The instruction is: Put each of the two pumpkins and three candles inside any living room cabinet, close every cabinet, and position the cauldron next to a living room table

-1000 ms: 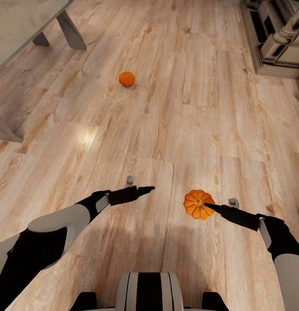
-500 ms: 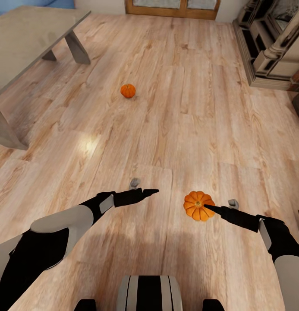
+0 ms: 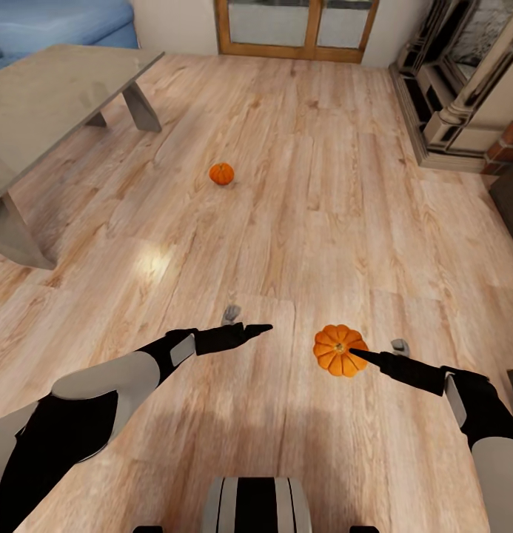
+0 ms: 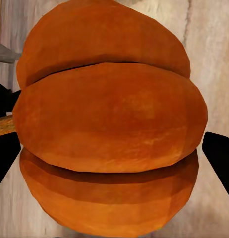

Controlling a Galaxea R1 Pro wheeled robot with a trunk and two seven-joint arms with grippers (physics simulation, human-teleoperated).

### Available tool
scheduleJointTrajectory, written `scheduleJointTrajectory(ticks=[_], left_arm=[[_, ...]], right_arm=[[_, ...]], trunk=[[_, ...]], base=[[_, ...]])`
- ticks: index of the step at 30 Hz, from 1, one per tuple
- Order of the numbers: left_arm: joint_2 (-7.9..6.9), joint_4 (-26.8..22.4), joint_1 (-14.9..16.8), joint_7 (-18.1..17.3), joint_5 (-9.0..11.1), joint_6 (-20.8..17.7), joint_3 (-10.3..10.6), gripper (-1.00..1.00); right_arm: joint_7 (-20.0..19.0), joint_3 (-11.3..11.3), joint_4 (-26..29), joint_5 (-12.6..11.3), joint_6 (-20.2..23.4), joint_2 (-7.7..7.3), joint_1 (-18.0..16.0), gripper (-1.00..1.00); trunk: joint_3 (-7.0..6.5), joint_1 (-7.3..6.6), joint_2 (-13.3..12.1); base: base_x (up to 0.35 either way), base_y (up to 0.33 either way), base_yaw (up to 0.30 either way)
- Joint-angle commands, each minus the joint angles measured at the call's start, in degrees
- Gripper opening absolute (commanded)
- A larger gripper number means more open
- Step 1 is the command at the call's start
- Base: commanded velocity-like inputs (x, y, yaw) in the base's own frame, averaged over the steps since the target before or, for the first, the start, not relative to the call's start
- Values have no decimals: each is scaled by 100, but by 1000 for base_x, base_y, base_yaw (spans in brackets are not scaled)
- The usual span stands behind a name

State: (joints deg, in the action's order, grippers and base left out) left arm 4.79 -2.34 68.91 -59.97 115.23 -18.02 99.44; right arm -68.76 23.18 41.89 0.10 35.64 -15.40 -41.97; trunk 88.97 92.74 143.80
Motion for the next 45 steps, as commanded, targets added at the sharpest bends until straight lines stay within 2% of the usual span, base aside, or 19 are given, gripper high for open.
scheduleJointTrajectory(ticks=[1, 36, 38, 42, 45], left_arm=[[5, -1, 0, -2, -1, 0, 5, 100], [21, -49, 0, 19, -1, -17, -3, 100], [13, -45, 0, 20, -1, -17, -2, 100], [-19, -25, 0, 17, 5, -17, 15, 100], [-87, 2, 0, 8, 13, -13, 9, 100]], right_arm=[[-1, 0, 1, 12, -5, -4, 2, -100], [-128, -28, -38, 43, 10, 5, 6, -100], [-95, -265, -66, 127, -3, 38, 48, -100], [-47, -887, -93, 416, -42, 228, 113, -100], [-36, -1040, -100, 486, -108, 344, 123, -100]], trunk=[[-23, -2, -2], [-798, -92, -48], [-842, -97, -51], [-930, -113, -66], [-984, -178, -186]], base=[[0, 0, 0], [0, 0, 0], [0, 0, 0], [0, 0, 0], [0, 0, 0]])
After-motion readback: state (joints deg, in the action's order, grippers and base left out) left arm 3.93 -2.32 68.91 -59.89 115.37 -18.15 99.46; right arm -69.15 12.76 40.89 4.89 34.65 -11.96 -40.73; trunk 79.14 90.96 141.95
